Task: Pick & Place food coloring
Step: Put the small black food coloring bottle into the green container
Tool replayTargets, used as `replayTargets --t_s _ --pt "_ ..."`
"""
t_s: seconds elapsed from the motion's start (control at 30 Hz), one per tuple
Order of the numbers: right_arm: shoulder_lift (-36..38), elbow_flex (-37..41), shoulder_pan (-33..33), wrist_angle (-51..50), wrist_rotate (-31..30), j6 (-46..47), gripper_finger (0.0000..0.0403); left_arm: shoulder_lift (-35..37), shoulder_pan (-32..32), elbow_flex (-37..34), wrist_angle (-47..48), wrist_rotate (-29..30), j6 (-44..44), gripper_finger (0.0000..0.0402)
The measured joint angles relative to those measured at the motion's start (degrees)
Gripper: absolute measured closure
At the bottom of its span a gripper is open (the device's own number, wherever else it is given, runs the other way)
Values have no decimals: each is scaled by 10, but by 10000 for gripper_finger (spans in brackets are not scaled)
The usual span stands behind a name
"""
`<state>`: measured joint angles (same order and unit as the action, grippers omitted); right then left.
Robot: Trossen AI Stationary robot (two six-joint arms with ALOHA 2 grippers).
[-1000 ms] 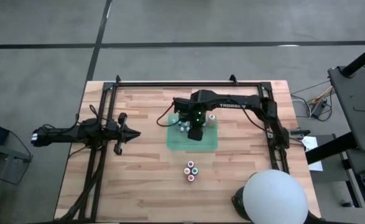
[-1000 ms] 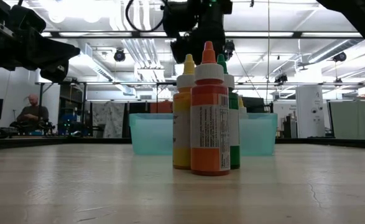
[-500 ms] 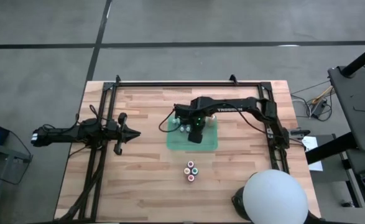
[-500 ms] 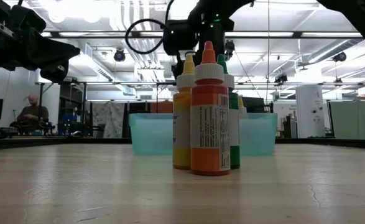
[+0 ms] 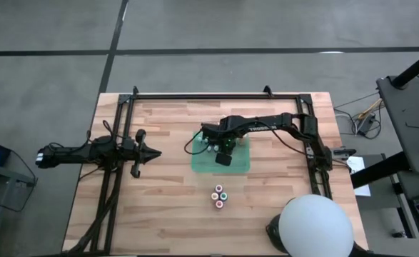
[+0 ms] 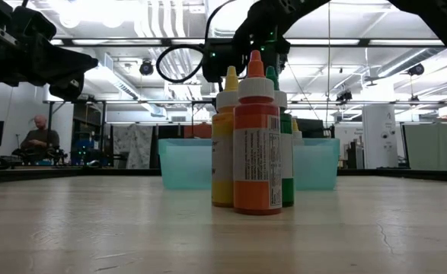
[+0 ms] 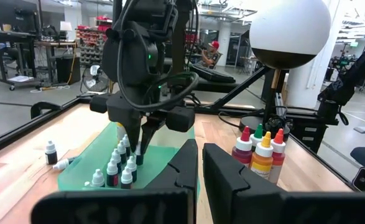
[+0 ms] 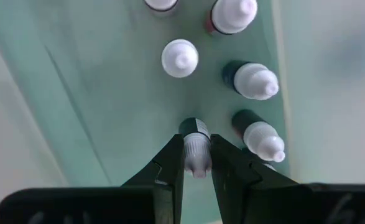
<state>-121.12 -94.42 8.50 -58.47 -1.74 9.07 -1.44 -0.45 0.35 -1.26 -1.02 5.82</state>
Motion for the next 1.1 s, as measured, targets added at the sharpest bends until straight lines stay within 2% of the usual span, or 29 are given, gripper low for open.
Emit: replayTargets --t_s 0.97,1.1 --pt "1 12 0 41 0 0 348 0 0 0 0 0 0 401" --pt "1 12 0 43 0 0 337 0 1 0 0 0 0 401"
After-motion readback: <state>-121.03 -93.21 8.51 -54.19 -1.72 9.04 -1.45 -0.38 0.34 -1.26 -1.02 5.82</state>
